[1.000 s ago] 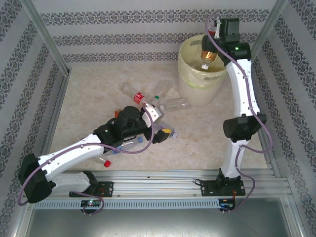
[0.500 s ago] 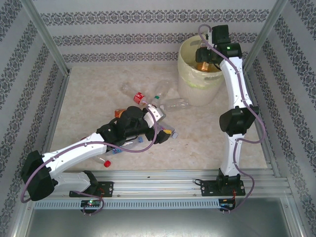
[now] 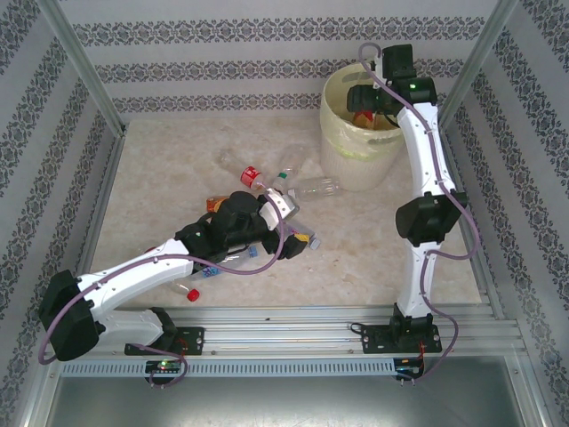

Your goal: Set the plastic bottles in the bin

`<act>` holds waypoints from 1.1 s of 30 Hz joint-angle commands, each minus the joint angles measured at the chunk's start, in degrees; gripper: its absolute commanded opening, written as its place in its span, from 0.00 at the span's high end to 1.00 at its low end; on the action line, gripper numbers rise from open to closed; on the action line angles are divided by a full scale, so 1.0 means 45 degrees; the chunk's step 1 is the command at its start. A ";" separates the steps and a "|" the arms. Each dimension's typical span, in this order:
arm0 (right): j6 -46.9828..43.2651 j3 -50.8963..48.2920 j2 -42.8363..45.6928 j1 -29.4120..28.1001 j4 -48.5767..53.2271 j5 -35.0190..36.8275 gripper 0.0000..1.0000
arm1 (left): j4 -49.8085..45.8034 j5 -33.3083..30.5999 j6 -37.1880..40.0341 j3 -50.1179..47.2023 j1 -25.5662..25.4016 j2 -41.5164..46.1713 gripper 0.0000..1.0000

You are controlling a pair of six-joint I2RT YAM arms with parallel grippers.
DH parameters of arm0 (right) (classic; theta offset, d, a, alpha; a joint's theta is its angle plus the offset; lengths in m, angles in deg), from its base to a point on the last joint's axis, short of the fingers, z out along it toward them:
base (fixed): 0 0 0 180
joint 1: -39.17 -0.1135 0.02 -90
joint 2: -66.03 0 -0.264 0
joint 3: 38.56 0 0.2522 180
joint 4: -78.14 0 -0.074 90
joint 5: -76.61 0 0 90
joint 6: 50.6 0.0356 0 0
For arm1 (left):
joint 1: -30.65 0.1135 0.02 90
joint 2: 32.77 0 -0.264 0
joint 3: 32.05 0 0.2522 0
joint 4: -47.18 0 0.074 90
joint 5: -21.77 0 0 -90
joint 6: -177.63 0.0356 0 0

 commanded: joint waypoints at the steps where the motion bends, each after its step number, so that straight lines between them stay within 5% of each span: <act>1: 0.0362 0.0105 0.1000 0.0209 -0.0034 -0.0414 0.07 | -0.0029 0.0079 -0.0145 0.0251 -0.0167 -0.0098 0.00; 10: 0.0470 -0.0864 0.2408 0.0271 -0.0445 -0.0753 0.02 | -0.0184 -0.0016 -0.0067 0.0374 -0.0167 0.0006 0.00; 25: 0.0946 -0.8843 0.8620 0.0064 -0.3897 -0.1691 0.02 | -0.0917 -0.0082 -0.0185 0.0981 0.0140 0.0035 0.00; 33: 0.1429 -1.2855 1.1124 -0.1372 -0.4839 -0.1620 0.03 | -0.1184 -0.0385 0.0243 0.1080 0.0532 0.0618 0.00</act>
